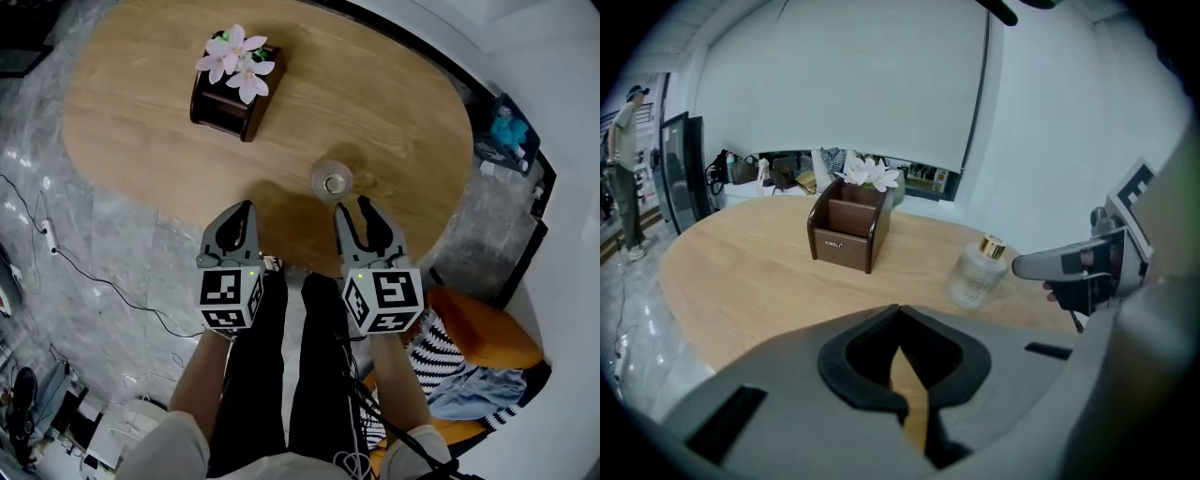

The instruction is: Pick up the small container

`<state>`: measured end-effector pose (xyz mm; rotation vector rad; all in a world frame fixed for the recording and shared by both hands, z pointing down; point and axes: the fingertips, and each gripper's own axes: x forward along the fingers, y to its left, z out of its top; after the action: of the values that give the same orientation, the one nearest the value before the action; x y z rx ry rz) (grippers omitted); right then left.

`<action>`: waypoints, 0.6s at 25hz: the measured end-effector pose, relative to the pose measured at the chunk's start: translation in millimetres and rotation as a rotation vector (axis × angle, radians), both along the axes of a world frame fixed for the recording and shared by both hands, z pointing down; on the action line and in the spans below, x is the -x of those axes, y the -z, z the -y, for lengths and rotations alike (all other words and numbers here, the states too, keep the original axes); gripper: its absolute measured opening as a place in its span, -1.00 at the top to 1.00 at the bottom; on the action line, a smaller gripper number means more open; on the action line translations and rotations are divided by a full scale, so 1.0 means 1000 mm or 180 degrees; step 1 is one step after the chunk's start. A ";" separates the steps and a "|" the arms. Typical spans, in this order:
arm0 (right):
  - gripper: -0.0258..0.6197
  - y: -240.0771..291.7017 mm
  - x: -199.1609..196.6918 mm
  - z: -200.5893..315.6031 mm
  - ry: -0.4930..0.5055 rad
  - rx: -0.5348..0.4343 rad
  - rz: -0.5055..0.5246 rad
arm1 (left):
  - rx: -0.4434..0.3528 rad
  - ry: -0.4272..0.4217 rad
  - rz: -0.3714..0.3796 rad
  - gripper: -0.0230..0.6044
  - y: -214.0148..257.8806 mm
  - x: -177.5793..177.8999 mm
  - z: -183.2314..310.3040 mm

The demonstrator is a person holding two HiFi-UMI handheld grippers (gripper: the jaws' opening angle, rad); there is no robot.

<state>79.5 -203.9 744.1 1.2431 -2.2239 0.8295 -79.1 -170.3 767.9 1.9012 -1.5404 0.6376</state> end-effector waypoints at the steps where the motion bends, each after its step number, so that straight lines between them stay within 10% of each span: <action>1: 0.38 -0.001 0.001 0.000 0.0026 0.0001 -0.0002 | 0.0003 0.0010 -0.0003 0.90 0.000 0.001 -0.001; 15: 0.03 -0.011 0.013 -0.001 0.0346 -0.0101 0.0013 | 0.0100 0.0025 0.0028 0.90 -0.010 0.009 -0.007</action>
<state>66.9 -203.0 755.3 1.1245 -2.2935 0.7583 -88.2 -163.7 778.2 1.8705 -1.5340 0.6638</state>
